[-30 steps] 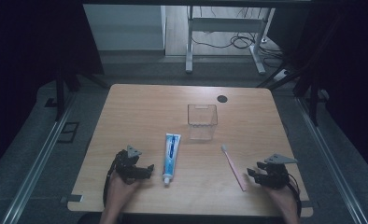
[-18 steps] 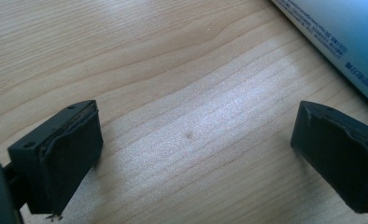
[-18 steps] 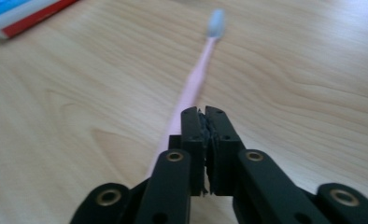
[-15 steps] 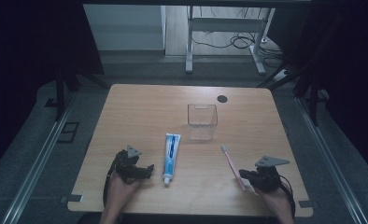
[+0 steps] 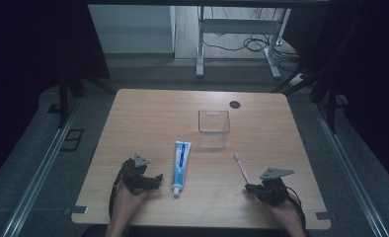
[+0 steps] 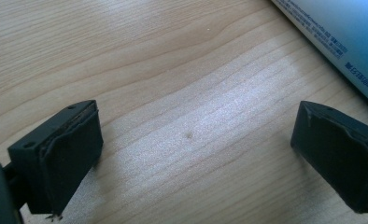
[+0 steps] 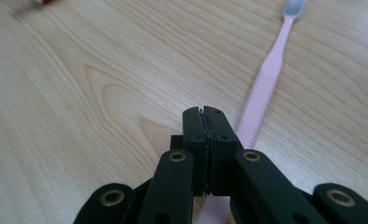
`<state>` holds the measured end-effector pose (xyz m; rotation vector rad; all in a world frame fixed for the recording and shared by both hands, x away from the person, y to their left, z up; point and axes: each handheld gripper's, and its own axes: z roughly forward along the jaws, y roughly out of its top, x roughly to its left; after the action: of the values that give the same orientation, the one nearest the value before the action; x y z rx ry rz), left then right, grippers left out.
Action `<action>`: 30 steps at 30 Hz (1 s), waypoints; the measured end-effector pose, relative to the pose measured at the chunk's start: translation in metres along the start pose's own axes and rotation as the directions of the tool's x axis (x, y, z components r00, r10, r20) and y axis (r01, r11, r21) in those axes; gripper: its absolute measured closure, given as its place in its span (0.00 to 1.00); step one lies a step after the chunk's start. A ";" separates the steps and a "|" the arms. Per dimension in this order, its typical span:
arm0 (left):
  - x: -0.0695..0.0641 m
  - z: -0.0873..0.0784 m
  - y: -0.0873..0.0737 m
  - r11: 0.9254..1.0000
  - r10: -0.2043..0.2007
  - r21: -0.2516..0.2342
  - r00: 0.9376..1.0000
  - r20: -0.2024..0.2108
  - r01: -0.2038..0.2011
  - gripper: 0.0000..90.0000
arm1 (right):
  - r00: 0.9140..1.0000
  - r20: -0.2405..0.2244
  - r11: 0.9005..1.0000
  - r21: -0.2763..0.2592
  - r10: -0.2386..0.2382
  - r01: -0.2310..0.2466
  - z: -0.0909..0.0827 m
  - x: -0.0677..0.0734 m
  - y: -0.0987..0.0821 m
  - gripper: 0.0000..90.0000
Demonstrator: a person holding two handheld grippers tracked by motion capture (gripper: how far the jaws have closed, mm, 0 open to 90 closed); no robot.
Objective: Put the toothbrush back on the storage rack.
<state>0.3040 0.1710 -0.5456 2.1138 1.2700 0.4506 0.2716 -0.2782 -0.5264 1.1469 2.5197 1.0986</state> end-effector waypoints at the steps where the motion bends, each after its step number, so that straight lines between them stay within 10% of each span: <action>1: 0.000 0.000 0.000 1.000 0.000 0.000 1.000 0.000 0.000 0.02 | 1.000 0.000 1.000 0.000 0.000 0.000 0.000 0.000 0.000 0.97; 16: 0.000 0.000 0.000 1.000 0.000 -0.001 1.000 0.000 0.000 0.02 | 0.996 0.078 0.999 -0.012 0.046 -0.045 -0.011 -0.027 -0.010 0.96; 30: 0.000 0.000 0.000 1.000 0.000 0.000 1.000 0.000 0.000 0.03 | 0.997 0.077 0.998 0.046 0.027 -0.031 -0.017 -0.025 -0.001 0.82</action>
<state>0.3040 0.1711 -0.5456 2.1136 1.2697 0.4509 0.2812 -0.3059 -0.5182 1.2172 2.4902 0.9873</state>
